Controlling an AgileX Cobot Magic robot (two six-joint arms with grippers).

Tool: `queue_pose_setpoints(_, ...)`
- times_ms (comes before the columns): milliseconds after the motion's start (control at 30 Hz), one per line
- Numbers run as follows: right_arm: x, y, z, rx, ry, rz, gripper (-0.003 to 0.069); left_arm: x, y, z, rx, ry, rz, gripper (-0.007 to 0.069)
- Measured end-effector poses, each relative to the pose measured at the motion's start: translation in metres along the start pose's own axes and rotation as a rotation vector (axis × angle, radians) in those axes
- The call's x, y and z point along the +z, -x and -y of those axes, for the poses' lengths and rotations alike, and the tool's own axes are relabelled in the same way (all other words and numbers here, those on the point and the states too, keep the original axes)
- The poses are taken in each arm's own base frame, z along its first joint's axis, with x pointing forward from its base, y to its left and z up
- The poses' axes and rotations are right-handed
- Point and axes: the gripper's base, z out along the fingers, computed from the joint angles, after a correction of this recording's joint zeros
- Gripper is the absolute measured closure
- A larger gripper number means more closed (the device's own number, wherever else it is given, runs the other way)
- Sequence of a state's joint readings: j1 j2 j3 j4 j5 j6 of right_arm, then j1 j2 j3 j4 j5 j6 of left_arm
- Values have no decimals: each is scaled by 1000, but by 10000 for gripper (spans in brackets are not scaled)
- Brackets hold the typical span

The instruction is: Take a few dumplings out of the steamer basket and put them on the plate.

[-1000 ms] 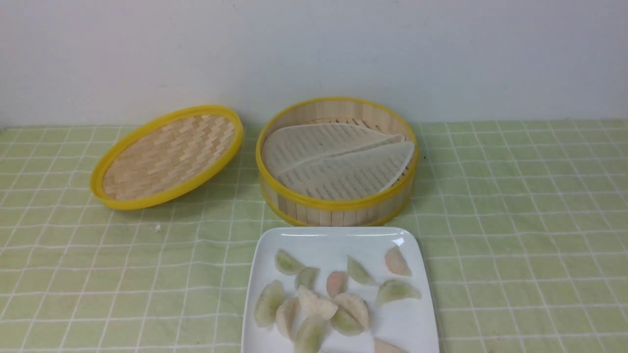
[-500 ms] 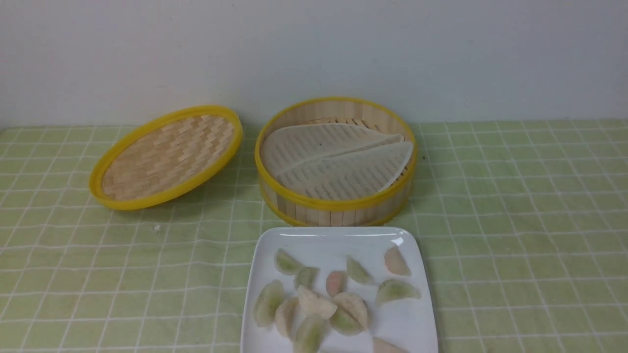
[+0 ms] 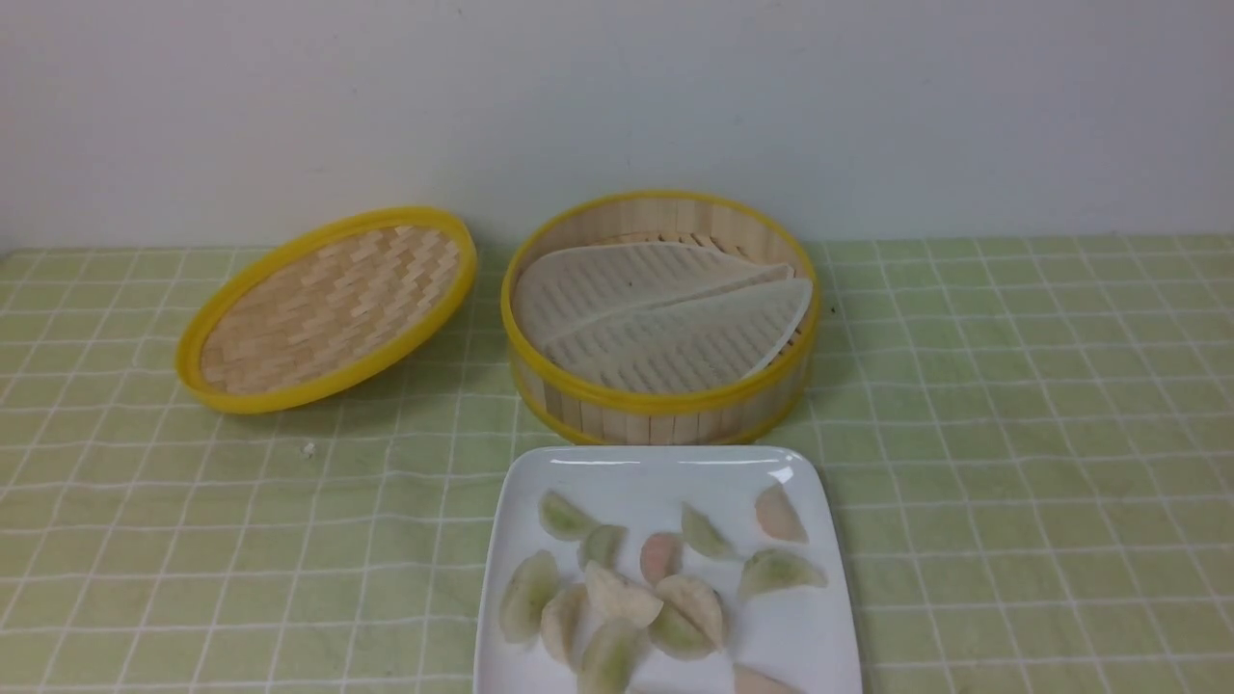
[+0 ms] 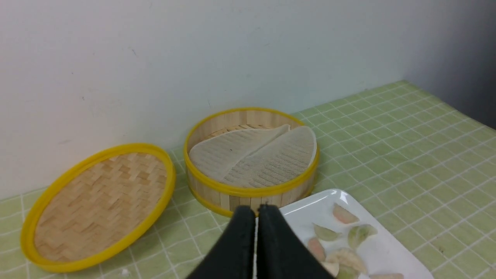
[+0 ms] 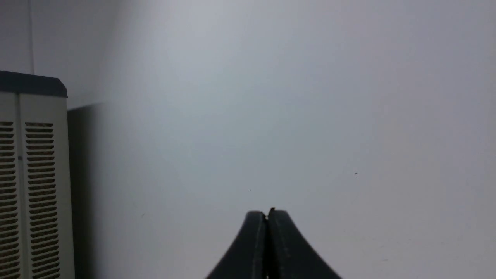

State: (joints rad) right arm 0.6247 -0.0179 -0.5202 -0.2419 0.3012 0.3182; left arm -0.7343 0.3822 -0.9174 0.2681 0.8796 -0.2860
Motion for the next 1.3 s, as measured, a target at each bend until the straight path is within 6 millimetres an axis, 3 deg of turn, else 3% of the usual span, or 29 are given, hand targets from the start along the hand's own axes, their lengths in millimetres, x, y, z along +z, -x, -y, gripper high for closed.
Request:
queue_pose_setpoints(633,0,0,0,0,0,1,673,1,-1,0,1,0,-3,631)
queue_pose_setpoints(833,0,0,0,0,0,1,673,12,-14,1,-2,30,-21,631)
queue_pose_setpoints(1067,0,0,0,0,0,1,673,44,-93,-5,-8,193,52,631)
queue_pose_setpoints(1167,0,0,0,0,0,1,673,56,-141,-13,-53,294,79,631)
queue_pose_setpoints(1200,0,0,0,0,0,1,673,56,-141,-13,-53,294,79,631)
queue_pose_setpoints(1300,0,0,0,0,0,1,673,65,-194,-21,-85,381,38,631)
